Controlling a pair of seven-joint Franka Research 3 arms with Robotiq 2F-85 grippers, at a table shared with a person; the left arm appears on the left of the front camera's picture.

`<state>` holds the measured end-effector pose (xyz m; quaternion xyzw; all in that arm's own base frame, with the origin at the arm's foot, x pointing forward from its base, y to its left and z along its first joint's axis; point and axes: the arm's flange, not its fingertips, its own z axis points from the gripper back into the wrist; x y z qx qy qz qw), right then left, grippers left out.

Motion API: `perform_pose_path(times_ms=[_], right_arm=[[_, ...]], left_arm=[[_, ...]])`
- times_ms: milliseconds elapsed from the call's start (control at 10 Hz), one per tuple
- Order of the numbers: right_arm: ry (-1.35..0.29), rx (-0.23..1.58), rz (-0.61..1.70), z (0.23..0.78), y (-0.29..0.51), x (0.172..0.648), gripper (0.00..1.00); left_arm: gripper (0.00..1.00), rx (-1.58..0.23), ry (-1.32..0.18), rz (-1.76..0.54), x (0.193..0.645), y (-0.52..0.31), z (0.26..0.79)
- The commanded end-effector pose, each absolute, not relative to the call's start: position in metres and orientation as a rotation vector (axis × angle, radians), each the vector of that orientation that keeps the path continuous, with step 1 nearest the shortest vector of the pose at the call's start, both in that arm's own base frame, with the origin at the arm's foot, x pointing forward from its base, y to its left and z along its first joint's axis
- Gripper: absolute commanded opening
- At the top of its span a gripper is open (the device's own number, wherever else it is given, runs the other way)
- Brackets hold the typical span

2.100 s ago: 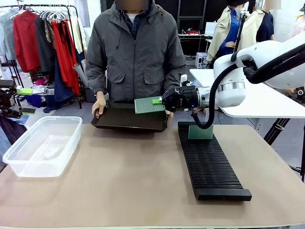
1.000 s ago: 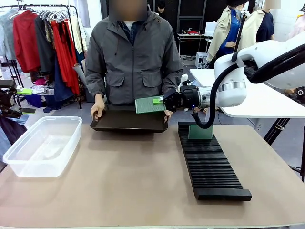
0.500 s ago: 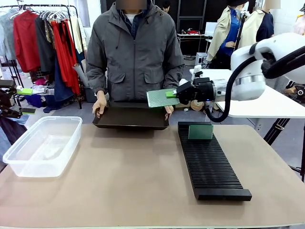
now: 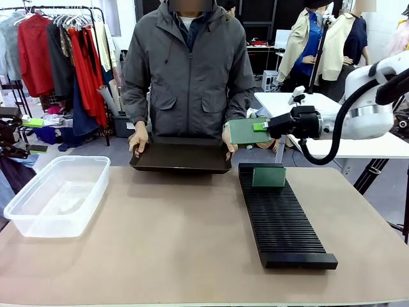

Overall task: Sort PCBs into racks and boxes based on the side picked up.
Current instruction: If the short side of the Blank PCB is picked up, insert it into the PCB Rack ; if the long side is picked up, place it in the Organizing box.

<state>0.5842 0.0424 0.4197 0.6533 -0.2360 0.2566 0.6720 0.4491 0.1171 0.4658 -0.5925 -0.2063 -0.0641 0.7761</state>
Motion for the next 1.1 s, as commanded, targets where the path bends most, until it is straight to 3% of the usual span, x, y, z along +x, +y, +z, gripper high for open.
perform_pose_path(times_ms=[0,1000], right_arm=[[-0.611,1.457,0.695,0.405,0.026,0.579,0.00],[-0.944,1.422,1.033,0.310,-0.056,0.564,0.00]], left_arm=[[1.00,-1.282,-0.440,-0.130,0.448,0.117,0.467],[1.00,-1.282,-0.440,-0.130,0.448,0.117,0.467]])
